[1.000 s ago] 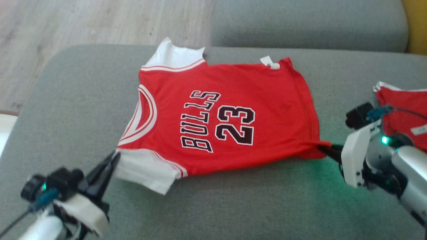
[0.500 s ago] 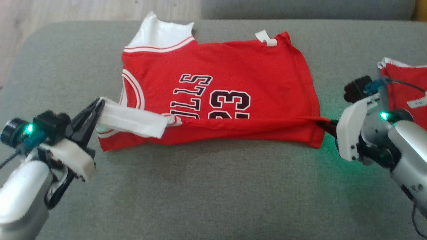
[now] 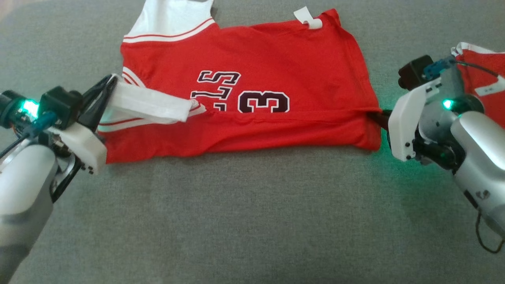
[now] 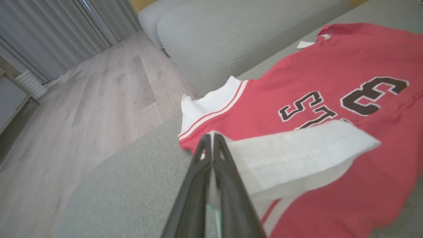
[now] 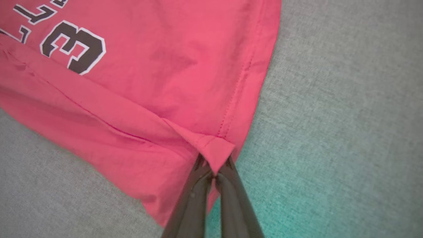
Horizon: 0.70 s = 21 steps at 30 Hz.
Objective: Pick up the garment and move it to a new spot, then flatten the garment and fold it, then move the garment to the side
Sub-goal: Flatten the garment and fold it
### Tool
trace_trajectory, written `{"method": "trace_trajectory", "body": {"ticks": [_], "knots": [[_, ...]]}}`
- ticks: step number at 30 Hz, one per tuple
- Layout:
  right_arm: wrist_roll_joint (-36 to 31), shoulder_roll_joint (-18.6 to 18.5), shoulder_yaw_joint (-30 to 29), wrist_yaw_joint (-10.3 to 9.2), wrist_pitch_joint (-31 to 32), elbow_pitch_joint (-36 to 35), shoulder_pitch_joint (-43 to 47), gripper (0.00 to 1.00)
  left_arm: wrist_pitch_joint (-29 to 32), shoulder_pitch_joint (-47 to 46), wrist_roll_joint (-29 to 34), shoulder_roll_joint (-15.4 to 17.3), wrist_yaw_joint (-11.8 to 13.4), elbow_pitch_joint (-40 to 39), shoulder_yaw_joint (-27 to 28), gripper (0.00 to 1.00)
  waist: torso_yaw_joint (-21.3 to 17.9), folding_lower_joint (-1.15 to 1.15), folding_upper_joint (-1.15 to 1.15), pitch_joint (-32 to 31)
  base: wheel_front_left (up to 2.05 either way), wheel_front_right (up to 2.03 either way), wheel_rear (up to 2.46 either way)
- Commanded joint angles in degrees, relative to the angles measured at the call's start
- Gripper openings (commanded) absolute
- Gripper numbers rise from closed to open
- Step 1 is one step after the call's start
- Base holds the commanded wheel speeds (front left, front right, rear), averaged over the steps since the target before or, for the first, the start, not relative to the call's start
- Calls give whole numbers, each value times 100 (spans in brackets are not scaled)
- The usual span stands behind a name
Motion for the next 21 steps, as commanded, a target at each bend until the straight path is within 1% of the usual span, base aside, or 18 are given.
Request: {"method": "trace_trajectory", "body": {"ticks": [1,2,3,4,5,7,8,12,15,18,21], "knots": [[-118,-6,-20,-5,-149,-109,-203,0,-73,-407,-53,186,12,87,131,0,-10,-1,0,68,0,0,0],[-177,5,-25,-5,-255,-82,-249,100,-104,-499,-75,147,11,222,122,15,-7,-1,0,92,0,0,0],[-223,24,-15,-5,-340,-54,-288,100,-164,-593,-79,99,11,374,141,82,-2,-1,0,111,0,0,0],[-223,24,-15,-5,-340,-54,-288,100,-164,-593,-79,99,11,374,141,82,-2,-1,0,111,0,0,0],[-237,46,-25,-5,-431,-18,-318,100,-218,-673,-77,39,12,528,149,100,1,-1,0,127,0,0,0],[-261,92,-92,-5,-674,67,-369,100,-382,-812,-58,-98,56,788,179,100,17,-1,0,147,0,0,0],[-367,147,-184,-5,-1184,176,-410,100,-637,-940,-93,-310,244,1069,331,100,41,-1,0,133,0,0,0],[-607,262,-426,-5,-2169,316,-378,100,-796,-894,-260,-542,537,1082,757,100,76,-1,0,17,0,0,0],[-900,411,-747,-5,-3049,438,-286,100,-805,-624,-282,-649,771,373,1402,100,106,-1,0,-105,0,0,0],[-1185,673,-1237,-5,-3938,555,-82,100,-807,-7,-168,-779,995,-426,2086,100,126,-1,0,-283,0,0,0],[-1640,941,-1730,-5,-4523,640,208,100,-808,719,101,-945,1121,-1099,2593,100,132,-1,0,-475,0,0,0]]}}
